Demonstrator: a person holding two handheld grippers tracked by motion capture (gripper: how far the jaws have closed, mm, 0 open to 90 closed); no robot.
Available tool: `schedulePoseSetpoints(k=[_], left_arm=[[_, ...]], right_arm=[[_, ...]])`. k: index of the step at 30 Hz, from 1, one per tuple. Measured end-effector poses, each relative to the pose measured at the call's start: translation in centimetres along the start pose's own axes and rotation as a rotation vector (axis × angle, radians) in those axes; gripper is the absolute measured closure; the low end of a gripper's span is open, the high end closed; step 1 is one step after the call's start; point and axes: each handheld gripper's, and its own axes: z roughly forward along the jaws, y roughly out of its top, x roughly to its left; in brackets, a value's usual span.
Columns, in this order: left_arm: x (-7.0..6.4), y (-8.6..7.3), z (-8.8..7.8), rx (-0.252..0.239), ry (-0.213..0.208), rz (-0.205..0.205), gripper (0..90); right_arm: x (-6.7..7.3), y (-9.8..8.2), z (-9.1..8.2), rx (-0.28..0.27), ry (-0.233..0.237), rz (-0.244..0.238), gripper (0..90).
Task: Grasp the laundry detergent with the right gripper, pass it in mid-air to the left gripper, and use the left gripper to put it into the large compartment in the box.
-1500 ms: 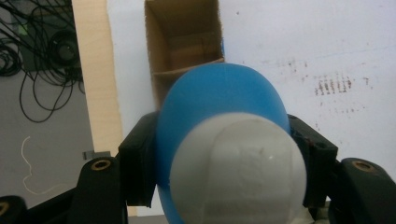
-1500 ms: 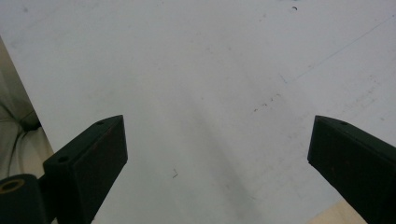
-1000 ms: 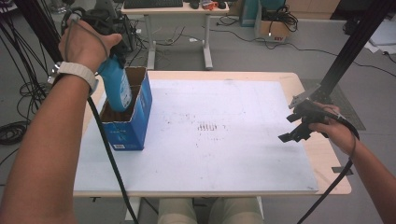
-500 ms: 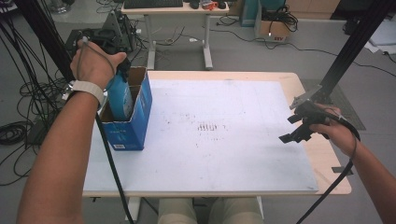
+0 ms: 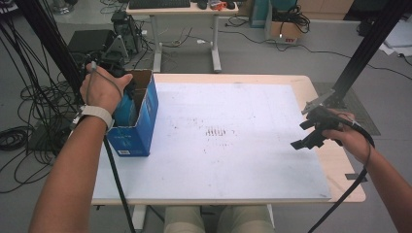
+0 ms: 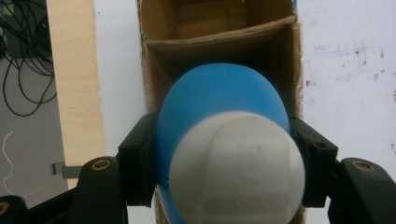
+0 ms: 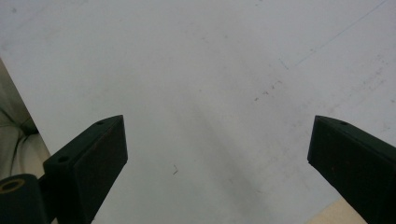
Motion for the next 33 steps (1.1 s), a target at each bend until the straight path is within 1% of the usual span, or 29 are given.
schedulePoseSetpoints(k=[2, 3, 4, 5, 9, 11, 12, 13, 14, 18, 20, 22, 23, 26, 27, 29, 30, 33], left_arm=[[0.0, -0.1, 0.3, -0.005, 0.003, 0.007, 37.5], [0.0, -0.1, 0.4, -0.005, 0.004, 0.002, 37.5], [0.0, -0.1, 0.5, 0.002, 0.007, 0.016, 37.5], [0.0, -0.1, 0.5, 0.0, 0.007, 0.016, 37.5], [-0.2, -0.1, 0.7, -0.005, 0.015, 0.024, 37.5], [-0.3, 0.0, 0.8, 0.002, 0.017, 0.03, 37.5], [-0.4, 0.0, 0.8, -0.003, 0.018, 0.026, 37.5], [-0.5, 0.0, 1.0, -0.013, 0.016, 0.014, 37.5], [-0.4, 0.0, 1.0, -0.004, 0.012, 0.021, 37.5], [-0.4, -0.1, 1.5, 0.003, -0.001, 0.013, 37.5], [-0.4, -0.2, 1.8, 0.004, -0.004, 0.006, 37.5], [-0.4, -0.2, 2.0, 0.009, -0.005, 0.01, 37.5], [-0.4, -0.2, 2.2, 0.006, -0.006, 0.002, 37.5], [-0.3, -0.2, 2.6, 0.013, -0.008, 0.006, 37.6], [-0.3, -0.3, 2.8, 0.013, -0.01, -0.002, 37.5], [-0.3, -0.3, 3.1, 0.016, -0.012, 0.001, 37.5], [-0.3, -0.4, 3.4, 0.019, -0.015, -0.005, 37.5], [-0.4, -0.5, 4.0, 0.025, -0.017, 0.001, 37.5]], right_arm=[[0.0, 0.1, 0.1, -0.002, 0.004, -0.005, 4.7], [-0.2, 0.1, 0.2, -0.013, 0.006, -0.034, 4.7], [0.0, 0.1, 0.2, -0.003, 0.004, -0.01, 4.7], [0.0, 0.1, 0.1, 0.004, 0.002, 0.001, 4.7], [0.0, 0.2, 0.2, 0.006, 0.004, -0.001, 4.7], [0.1, 0.2, 0.2, 0.005, 0.004, 0.002, 4.7], [0.1, 0.2, 0.3, 0.004, 0.004, 0.003, 4.7], [0.1, 0.2, 0.3, 0.004, 0.005, 0.003, 4.7], [0.1, 0.2, 0.3, 0.005, 0.006, 0.003, 4.7], [0.1, 0.2, 0.3, 0.003, 0.006, 0.003, 4.7], [0.0, 0.2, 0.3, 0.003, 0.006, -0.001, 4.7], [0.0, 0.1, 0.3, 0.004, 0.006, -0.004, 4.7], [0.1, 0.1, 0.3, 0.005, 0.006, 0.001, 4.7], [0.0, 0.1, 0.4, 0.002, 0.006, 0.005, 4.7], [0.0, 0.1, 0.4, 0.004, 0.006, 0.004, 4.7], [0.1, 0.1, 0.5, 0.003, 0.007, 0.006, 4.7], [0.1, 0.1, 0.5, 0.002, 0.008, 0.004, 4.7], [0.1, 0.2, 0.6, 0.005, 0.008, 0.002, 4.7]])
